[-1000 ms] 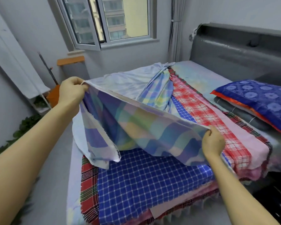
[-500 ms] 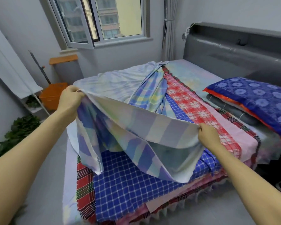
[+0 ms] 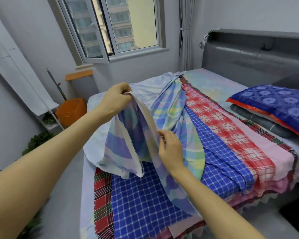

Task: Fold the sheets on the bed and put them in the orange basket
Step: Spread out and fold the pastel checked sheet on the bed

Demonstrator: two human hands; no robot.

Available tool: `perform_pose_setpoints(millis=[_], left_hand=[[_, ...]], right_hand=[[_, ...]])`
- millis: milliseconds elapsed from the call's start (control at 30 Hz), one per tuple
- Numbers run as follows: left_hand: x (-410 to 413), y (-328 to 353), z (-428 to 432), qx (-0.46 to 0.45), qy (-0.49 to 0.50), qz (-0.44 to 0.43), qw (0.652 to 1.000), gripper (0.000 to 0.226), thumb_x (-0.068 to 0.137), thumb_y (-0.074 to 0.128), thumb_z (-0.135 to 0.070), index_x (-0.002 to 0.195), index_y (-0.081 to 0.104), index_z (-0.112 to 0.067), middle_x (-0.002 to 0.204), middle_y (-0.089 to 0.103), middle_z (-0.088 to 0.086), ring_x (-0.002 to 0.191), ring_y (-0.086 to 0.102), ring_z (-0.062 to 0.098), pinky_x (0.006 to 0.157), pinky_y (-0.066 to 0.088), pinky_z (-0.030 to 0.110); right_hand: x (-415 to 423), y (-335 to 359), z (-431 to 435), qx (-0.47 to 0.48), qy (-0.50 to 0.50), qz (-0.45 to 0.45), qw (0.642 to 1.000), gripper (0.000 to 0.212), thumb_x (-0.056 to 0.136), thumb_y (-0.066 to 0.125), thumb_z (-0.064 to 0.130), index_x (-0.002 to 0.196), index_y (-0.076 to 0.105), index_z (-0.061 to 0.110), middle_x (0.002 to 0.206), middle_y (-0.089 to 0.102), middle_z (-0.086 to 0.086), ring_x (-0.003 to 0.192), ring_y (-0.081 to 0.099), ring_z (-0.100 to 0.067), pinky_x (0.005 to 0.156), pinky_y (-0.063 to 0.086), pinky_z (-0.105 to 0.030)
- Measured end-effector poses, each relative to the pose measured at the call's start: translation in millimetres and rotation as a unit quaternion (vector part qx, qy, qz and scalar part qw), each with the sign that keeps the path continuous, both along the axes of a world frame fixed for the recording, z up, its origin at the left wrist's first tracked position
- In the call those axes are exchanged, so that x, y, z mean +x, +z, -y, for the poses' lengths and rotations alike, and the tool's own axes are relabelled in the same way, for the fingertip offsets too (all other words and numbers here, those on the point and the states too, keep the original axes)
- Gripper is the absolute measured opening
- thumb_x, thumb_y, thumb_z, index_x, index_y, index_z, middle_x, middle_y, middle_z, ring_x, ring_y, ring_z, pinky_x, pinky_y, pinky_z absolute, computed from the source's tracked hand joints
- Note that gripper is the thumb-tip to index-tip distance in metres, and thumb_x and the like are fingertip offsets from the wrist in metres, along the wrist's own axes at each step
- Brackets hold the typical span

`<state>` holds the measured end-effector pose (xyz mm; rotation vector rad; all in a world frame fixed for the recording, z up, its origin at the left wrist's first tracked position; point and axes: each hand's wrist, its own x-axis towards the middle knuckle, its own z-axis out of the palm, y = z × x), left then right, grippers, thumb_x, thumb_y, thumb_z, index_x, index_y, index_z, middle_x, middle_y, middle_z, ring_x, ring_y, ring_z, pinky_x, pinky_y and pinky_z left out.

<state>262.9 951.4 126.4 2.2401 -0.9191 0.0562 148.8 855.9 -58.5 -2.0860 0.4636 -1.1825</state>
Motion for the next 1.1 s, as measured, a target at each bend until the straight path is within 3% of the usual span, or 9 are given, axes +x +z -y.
perform_pose_setpoints(millis=[133,233,367,467,567,667,833,1000,1100], left_hand=[[0.7,1.4,-2.2,-0.01,-0.005,0.01,1.0,0.015,0.09,0.044,-0.004,0.091,0.059,-0.001,0.084,0.056,0.009,0.087,0.054,0.028,0.083,0.049,0.041],[-1.5,0.7,-1.4,-0.01,-0.021,0.014,1.0,0.015,0.089,0.045,-0.004,0.092,0.059,0.0,0.083,0.056,0.007,0.085,0.054,0.025,0.079,0.048,0.039],[-5.7,-2.6,1.1,-0.017,-0.049,0.024,0.998,0.012,0.088,0.045,-0.001,0.085,0.055,-0.007,0.071,0.05,-0.004,0.067,0.045,0.007,0.06,0.037,0.021],[-7.4,-4.5,2.5,-0.023,-0.058,0.037,0.997,0.013,0.087,0.045,0.0,0.083,0.055,-0.007,0.07,0.049,-0.006,0.068,0.043,0.011,0.057,0.033,0.01],[-8.8,-5.7,2.8,-0.025,-0.05,0.041,0.998,0.014,0.088,0.044,-0.001,0.088,0.057,-0.006,0.073,0.049,-0.004,0.078,0.047,0.016,0.061,0.036,0.014],[-11.9,-6.8,4.2,-0.029,-0.042,0.037,0.998,0.015,0.091,0.043,-0.002,0.094,0.058,-0.004,0.078,0.051,0.0,0.086,0.05,0.02,0.066,0.04,0.018],[-14.9,-5.5,4.5,-0.034,-0.029,0.031,0.999,0.017,0.092,0.043,-0.003,0.098,0.058,-0.001,0.09,0.055,0.009,0.09,0.051,0.023,0.082,0.047,0.036],[-2.8,-0.8,0.4,-0.059,-0.006,0.02,0.998,0.014,0.09,0.044,-0.003,0.082,0.055,-0.007,0.076,0.05,0.005,0.083,0.048,0.021,0.075,0.044,0.034],[2.8,-1.4,-1.7,-0.069,0.001,0.019,0.997,0.01,0.089,0.045,-0.002,0.087,0.055,-0.003,0.081,0.05,0.01,0.082,0.047,0.021,0.075,0.042,0.034]], right_hand=[[8.1,15.2,-28.0,-0.045,-0.004,0.092,0.995,0.019,0.088,0.05,0.0,0.101,0.064,-0.001,0.09,0.065,-0.008,0.086,0.057,-0.014,0.081,0.045,-0.016],[21.4,19.5,-30.4,0.019,-0.007,0.065,0.998,0.026,0.086,0.051,0.002,0.11,0.062,-0.002,0.1,0.065,-0.011,0.095,0.06,-0.022,0.087,0.049,-0.028],[31.3,28.8,-29.4,-0.01,0.001,0.037,0.999,0.024,0.08,0.057,0.006,0.103,0.063,0.004,0.098,0.063,-0.008,0.092,0.057,-0.025,0.084,0.039,-0.021],[30.8,34.8,-24.9,0.027,-0.046,0.068,0.996,0.019,0.076,0.063,0.008,0.094,0.059,0.006,0.092,0.058,-0.004,0.086,0.053,-0.019,0.077,0.037,-0.018],[29.1,36.8,-18.3,0.095,-0.005,0.055,0.994,0.013,0.08,0.063,0.009,0.09,0.056,0.01,0.087,0.058,0.001,0.08,0.052,-0.014,0.069,0.041,-0.021],[27.3,29.3,-24.7,0.061,0.006,0.006,0.998,0.018,0.083,0.062,0.012,0.073,0.048,0.019,0.066,0.047,0.013,0.065,0.043,-0.01,0.056,0.032,-0.015],[22.8,2.2,-26.6,0.126,-0.001,-0.088,0.988,0.023,0.088,0.056,0.02,0.067,0.05,0.013,0.06,0.051,0.0,0.058,0.044,-0.019,0.051,0.027,-0.028],[-0.4,-28.6,-26.0,0.098,-0.057,-0.195,0.974,0.019,0.087,0.055,0.019,0.069,0.056,0.014,0.06,0.056,-0.002,0.057,0.045,-0.022,0.054,0.03,-0.029],[-17.1,-45.0,-20.8,0.081,-0.111,-0.18,0.974,0.017,0.081,0.059,0.007,0.066,0.055,0.015,0.057,0.05,0.002,0.053,0.045,-0.023,0.052,0.027,-0.03]])
